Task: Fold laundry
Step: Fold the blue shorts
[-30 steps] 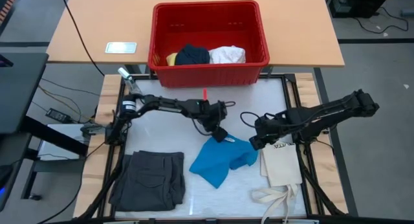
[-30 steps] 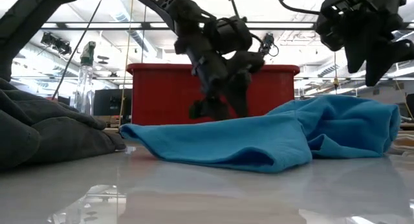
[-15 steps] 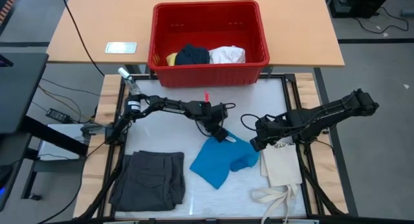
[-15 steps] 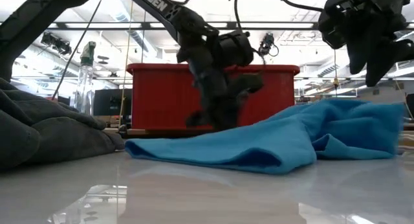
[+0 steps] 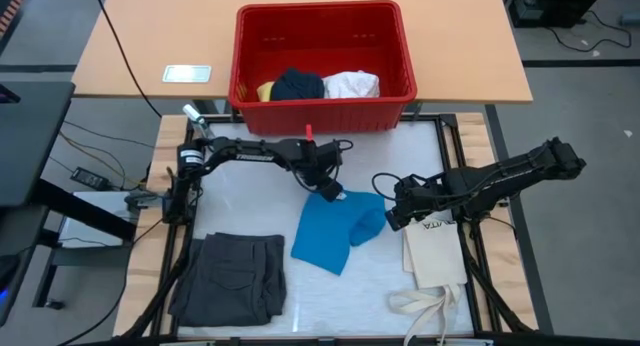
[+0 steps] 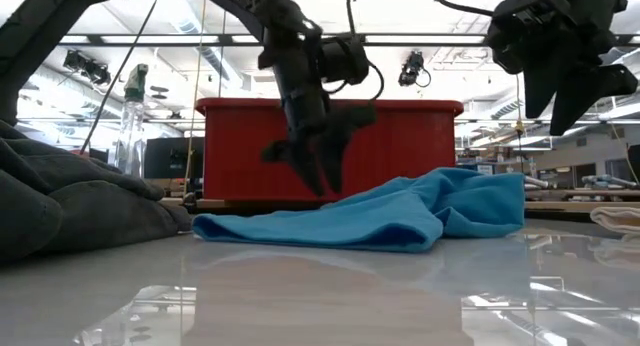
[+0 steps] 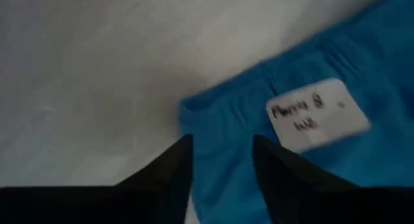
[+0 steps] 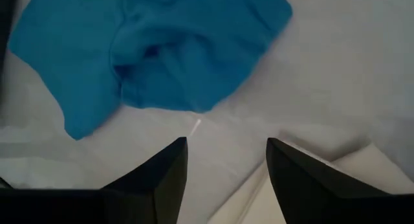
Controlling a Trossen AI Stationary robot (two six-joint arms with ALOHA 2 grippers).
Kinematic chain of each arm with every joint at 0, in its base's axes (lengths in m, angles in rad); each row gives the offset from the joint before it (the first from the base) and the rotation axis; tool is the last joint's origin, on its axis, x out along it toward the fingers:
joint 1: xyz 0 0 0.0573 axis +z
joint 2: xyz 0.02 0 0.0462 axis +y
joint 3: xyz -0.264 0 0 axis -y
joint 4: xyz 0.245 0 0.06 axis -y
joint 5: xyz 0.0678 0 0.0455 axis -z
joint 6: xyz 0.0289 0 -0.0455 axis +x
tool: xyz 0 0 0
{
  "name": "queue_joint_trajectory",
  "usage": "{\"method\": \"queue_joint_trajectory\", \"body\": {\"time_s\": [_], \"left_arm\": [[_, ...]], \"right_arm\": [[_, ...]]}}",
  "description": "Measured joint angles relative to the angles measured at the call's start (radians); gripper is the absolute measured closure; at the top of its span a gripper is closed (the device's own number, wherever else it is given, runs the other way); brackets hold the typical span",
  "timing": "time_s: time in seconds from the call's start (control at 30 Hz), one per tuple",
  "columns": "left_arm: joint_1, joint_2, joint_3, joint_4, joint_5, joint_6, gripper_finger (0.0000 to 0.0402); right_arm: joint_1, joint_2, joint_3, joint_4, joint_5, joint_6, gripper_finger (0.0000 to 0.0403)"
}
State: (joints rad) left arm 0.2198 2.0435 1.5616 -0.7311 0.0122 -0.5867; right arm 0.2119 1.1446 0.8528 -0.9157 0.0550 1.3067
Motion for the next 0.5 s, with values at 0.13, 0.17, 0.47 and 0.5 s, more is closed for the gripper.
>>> {"method": "queue_joint_trajectory", "body": {"time_s": [0.13, 0.17, 0.47, 0.5], "left_arm": [[0.018, 0.041, -0.002, 0.02, 0.043, 0.011, 0.0191], [0.021, 0.049, -0.002, 0.032, 0.066, 0.018, 0.0186], [0.026, 0.11, 0.005, 0.067, 0.085, 0.065, 0.025], [0.027, 0.111, 0.004, 0.067, 0.086, 0.065, 0.0267]], "right_arm": [[0.0, 0.0, 0.0, 0.003, -0.003, 0.062, 0.0188], [0.0, 0.0, 0.0, 0.004, -0.003, 0.077, 0.0188], [-0.06, 0.0, -0.09, 0.073, 0.071, 0.207, 0.0188], [-0.082, 0.0, -0.129, 0.124, 0.079, 0.217, 0.0188]]}}
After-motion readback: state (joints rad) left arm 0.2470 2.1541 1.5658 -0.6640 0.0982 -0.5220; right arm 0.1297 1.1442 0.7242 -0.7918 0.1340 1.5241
